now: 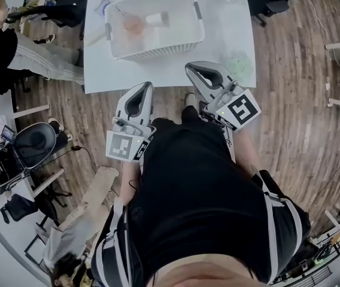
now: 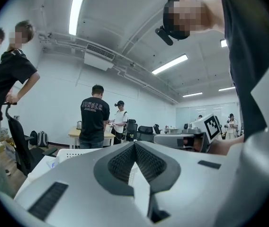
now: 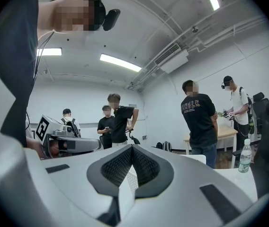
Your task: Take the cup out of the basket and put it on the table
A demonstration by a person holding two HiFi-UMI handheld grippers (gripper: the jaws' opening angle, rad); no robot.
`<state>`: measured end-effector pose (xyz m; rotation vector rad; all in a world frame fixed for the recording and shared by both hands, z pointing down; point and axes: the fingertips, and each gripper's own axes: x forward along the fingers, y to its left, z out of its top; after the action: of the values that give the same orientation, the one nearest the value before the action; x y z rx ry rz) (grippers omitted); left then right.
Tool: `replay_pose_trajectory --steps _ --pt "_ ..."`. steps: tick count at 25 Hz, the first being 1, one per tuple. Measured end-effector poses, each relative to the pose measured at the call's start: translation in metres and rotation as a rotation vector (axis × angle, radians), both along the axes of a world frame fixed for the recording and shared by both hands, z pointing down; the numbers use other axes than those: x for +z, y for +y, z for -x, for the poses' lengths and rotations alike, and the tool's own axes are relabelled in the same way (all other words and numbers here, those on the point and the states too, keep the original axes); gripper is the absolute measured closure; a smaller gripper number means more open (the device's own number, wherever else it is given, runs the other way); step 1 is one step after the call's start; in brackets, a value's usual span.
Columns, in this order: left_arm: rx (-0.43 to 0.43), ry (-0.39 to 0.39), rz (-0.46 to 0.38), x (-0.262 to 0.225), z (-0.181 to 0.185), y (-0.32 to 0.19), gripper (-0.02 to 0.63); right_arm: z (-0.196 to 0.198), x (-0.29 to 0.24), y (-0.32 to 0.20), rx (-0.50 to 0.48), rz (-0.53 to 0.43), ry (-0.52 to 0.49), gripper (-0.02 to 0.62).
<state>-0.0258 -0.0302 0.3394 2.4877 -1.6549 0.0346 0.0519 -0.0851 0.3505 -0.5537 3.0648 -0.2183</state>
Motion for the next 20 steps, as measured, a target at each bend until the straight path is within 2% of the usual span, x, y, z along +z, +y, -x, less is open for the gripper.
replay_pose_trajectory --steps 11,20 --pt "-0.038 -0.014 0.029 0.000 0.008 -0.029 0.586 0.013 0.009 -0.033 -0.042 0.033 -0.006 0.577" --pt "0.003 -0.015 -0.007 -0.003 0.042 -0.049 0.586 0.039 0.003 -0.043 0.009 0.007 0.010 0.577"
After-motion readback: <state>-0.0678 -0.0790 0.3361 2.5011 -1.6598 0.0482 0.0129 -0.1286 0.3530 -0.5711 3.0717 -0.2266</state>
